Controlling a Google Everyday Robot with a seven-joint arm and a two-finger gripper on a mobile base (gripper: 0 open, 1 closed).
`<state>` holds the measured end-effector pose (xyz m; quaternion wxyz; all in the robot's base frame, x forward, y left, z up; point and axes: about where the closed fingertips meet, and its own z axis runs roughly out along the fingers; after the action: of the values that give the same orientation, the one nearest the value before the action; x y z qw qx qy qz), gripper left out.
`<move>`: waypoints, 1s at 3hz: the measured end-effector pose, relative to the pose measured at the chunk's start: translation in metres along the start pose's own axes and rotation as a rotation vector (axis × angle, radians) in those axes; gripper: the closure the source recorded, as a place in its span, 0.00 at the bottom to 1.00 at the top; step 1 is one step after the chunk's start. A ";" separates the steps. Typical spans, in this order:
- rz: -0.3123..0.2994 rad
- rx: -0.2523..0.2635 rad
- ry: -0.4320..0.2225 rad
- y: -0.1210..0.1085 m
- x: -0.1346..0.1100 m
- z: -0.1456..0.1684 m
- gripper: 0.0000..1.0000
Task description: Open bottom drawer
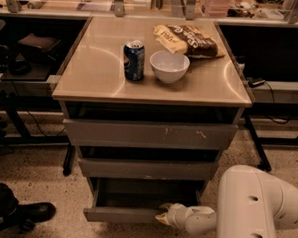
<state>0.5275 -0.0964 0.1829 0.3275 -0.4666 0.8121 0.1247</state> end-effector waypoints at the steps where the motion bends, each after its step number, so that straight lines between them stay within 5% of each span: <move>1: 0.000 0.000 0.000 0.000 -0.004 -0.003 1.00; 3: 0.025 -0.012 -0.016 0.010 -0.001 -0.008 1.00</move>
Offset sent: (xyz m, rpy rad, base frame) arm -0.1889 -0.1172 -0.1737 0.7602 0.3093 -0.1618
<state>0.5163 -0.0940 0.1884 0.3298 -0.4574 0.8144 0.1374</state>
